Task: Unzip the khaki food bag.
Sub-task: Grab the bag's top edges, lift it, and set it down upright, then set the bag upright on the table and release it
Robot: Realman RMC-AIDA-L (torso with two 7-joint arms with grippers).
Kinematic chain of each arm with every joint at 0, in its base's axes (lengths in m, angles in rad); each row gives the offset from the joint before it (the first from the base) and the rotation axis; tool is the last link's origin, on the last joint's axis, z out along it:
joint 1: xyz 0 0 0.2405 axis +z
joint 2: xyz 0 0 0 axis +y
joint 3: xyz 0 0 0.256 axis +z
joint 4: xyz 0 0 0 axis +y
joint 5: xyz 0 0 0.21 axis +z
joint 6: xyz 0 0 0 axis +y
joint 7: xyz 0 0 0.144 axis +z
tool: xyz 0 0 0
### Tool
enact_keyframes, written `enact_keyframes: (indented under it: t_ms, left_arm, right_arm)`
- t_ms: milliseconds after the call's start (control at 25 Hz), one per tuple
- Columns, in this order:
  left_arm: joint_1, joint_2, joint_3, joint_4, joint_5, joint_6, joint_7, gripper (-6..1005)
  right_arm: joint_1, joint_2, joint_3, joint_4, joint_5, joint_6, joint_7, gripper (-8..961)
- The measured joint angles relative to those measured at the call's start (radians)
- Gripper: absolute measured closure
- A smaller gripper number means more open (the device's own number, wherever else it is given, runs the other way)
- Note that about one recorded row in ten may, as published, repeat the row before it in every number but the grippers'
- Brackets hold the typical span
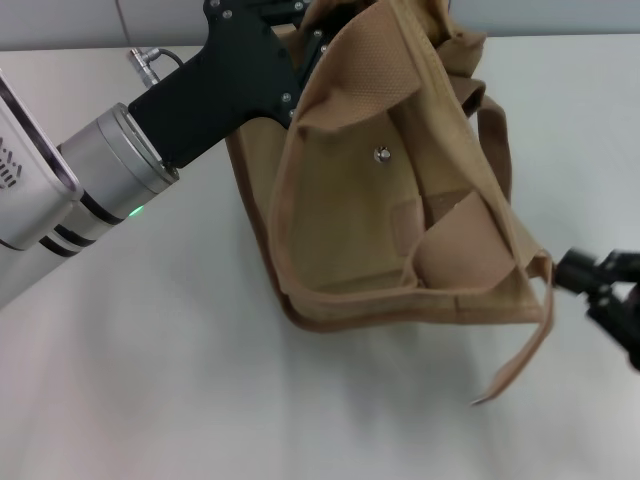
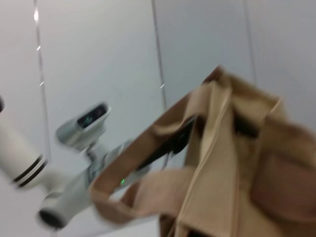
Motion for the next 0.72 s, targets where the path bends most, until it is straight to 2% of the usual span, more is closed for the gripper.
enact_keyframes:
  t_ms: [80,120,160,200,320,360,400,480,520,680,720]
  left_arm:
    - [0.001,-0.001,-0.005,-0.003,0.0,0.0,0.0,853]
    - [0.003,-0.001,-0.014,-0.008,-0.001,-0.002,0.0,852]
    - [0.005,-0.001,-0.035,-0.026,-0.001,-0.005,0.007,852]
    - [0.008,-0.001,-0.059,-0.055,-0.002,-0.012,0.025,852]
    - [0.015,-0.002,-0.09,-0.112,-0.003,-0.023,0.083,851]
    - [0.025,-0.001,-0.111,-0.154,-0.003,-0.032,0.131,851]
    - [0.059,-0.002,-0.171,-0.241,-0.003,-0.051,0.208,850]
    - [0.09,-0.002,-0.205,-0.291,-0.003,-0.059,0.23,850]
    - [0.129,-0.002,-0.227,-0.338,-0.002,-0.065,0.25,850]
    - [0.231,-0.002,-0.252,-0.402,0.006,-0.065,0.314,848]
    - [0.276,-0.002,-0.252,-0.397,0.033,-0.06,0.32,848]
  right_arm:
    - [-0.009,0.0,0.069,0.003,0.0,-0.007,0.006,856]
    - [-0.018,0.003,0.147,0.007,0.003,-0.007,0.009,854]
    - [-0.018,0.003,0.147,0.007,0.003,-0.007,0.009,852]
    - [-0.019,0.005,0.216,0.021,0.006,-0.01,0.012,850]
    - [-0.011,0.005,0.277,0.048,0.008,-0.015,0.014,844]
    - [-0.011,0.005,0.277,0.048,0.008,-0.015,0.014,807]
    - [-0.008,0.005,0.285,0.055,0.009,-0.015,0.014,770]
    - [0.003,0.006,0.29,0.06,0.009,-0.015,0.014,695]
    - [0.014,0.009,0.291,0.061,0.009,-0.015,0.014,658]
    - [0.035,0.014,0.291,0.061,0.009,-0.014,0.018,510]
    - [0.044,0.014,0.29,0.061,0.009,-0.013,0.021,473]
